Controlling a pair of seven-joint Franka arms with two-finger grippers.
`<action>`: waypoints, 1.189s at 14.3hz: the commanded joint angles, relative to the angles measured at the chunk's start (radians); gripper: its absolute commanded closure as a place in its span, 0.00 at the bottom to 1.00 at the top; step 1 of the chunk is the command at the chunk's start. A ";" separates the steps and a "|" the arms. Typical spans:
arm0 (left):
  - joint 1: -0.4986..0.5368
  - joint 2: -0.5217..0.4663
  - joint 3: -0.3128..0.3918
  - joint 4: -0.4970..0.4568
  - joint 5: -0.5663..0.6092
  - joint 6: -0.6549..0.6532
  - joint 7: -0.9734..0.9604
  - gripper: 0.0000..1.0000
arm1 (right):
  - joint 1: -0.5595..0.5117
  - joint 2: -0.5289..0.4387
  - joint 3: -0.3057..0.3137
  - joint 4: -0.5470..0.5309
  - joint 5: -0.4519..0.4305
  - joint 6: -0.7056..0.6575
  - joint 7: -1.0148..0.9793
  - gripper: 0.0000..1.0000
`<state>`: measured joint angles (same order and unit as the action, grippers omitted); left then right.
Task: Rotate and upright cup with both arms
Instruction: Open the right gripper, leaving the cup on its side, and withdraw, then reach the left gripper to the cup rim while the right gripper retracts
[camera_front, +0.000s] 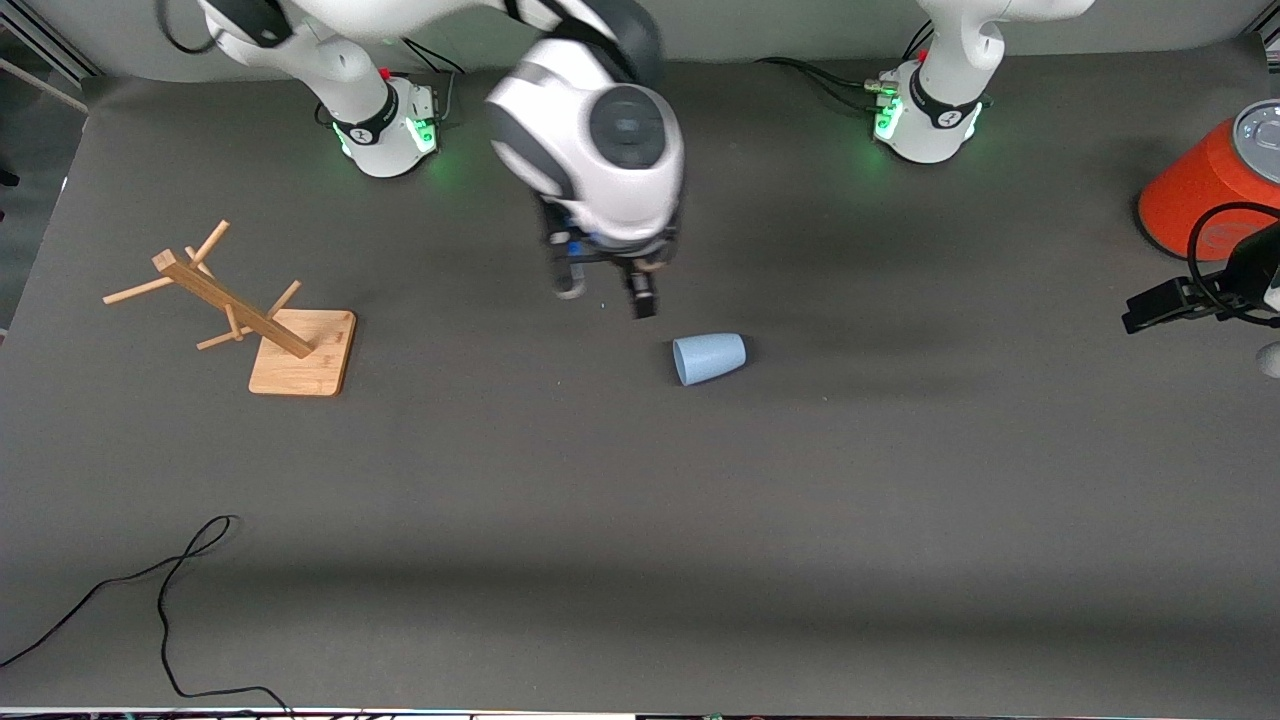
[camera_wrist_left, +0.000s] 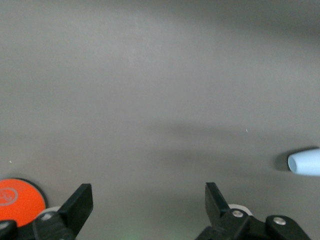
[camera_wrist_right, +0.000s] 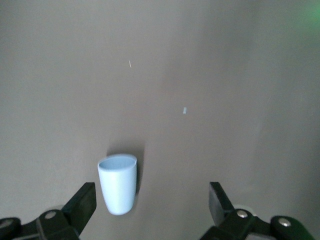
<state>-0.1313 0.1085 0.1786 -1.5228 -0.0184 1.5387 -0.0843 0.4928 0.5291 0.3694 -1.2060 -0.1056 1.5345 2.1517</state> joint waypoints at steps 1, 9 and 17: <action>-0.014 -0.009 -0.004 -0.002 -0.027 -0.037 -0.003 0.00 | -0.078 -0.101 -0.006 -0.038 0.027 -0.088 -0.203 0.00; -0.331 0.104 -0.016 0.061 -0.055 0.032 -0.444 0.00 | -0.408 -0.331 -0.023 -0.116 0.029 -0.211 -0.980 0.00; -0.614 0.577 -0.041 0.458 0.058 0.162 -0.842 0.00 | -0.522 -0.497 -0.242 -0.299 0.030 -0.086 -1.715 0.00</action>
<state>-0.7187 0.5410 0.1208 -1.2375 0.0076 1.7067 -0.8733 -0.0262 0.0775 0.1810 -1.4407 -0.0999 1.4020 0.5911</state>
